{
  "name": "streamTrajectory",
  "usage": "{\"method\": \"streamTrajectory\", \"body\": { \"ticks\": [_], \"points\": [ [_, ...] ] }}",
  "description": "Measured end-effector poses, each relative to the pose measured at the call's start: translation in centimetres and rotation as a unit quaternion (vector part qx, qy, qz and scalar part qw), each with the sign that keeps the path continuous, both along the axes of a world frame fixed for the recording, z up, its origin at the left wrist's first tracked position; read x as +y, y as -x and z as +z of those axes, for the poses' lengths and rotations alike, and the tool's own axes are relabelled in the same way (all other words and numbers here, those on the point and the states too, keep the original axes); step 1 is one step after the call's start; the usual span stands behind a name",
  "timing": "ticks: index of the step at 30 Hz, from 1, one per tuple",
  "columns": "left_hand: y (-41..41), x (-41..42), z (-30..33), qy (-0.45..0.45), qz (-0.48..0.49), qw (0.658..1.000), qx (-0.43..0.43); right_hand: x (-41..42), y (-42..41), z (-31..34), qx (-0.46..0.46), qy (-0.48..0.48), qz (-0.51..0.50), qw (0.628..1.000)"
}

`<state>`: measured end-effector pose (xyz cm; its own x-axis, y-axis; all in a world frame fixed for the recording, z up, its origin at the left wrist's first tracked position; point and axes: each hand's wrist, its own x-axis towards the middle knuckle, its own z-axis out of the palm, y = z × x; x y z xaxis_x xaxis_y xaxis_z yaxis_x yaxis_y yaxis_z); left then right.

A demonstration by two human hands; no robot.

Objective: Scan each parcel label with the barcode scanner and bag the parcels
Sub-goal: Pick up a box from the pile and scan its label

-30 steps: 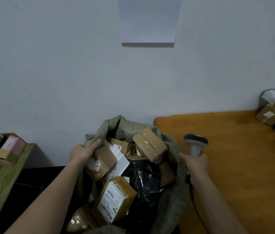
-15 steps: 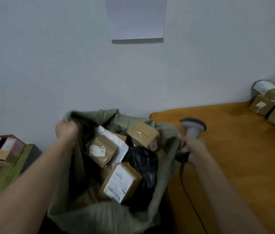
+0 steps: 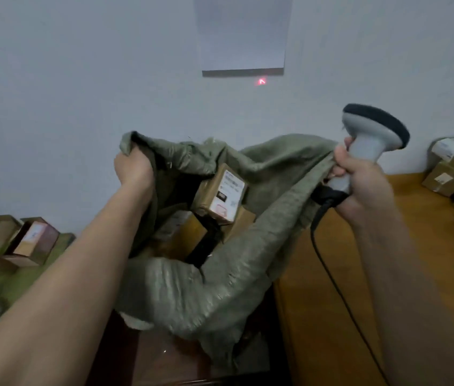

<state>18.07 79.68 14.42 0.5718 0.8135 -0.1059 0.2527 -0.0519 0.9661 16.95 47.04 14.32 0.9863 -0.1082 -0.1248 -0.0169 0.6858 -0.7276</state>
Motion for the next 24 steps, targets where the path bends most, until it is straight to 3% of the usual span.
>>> {"method": "streamTrajectory", "body": {
  "ticks": [3,5,10,13,15,20,24],
  "points": [
    [1.1,-0.9,-1.9,0.060,0.001,0.998,0.036,-0.4,0.1,-0.5,0.084,0.055,-0.043,0.994],
    [1.3,-1.1,-1.6,0.078,-0.010,0.997,0.023,-1.0,0.0,0.4,0.106,0.027,-0.043,0.993],
    [-0.7,-0.4,1.0,0.091,-0.041,0.990,-0.096,-4.1,0.7,3.2,-0.042,-0.005,-0.103,0.994],
    [-0.6,-2.7,-0.2,0.087,-0.058,0.994,-0.013,-4.2,1.3,1.7,0.062,0.084,-0.140,0.985],
    [-1.0,-3.7,0.9,0.094,-0.070,0.993,0.010,-4.6,1.7,0.6,0.113,0.077,-0.109,0.985],
    [-3.9,-3.2,4.5,0.161,-0.111,0.973,-0.124,-6.5,2.8,-1.2,0.134,0.170,-0.164,0.962],
    [-3.0,-4.1,-1.4,0.093,-0.129,0.985,0.070,-7.2,4.0,-5.1,0.278,0.218,-0.125,0.927]
  ]
}}
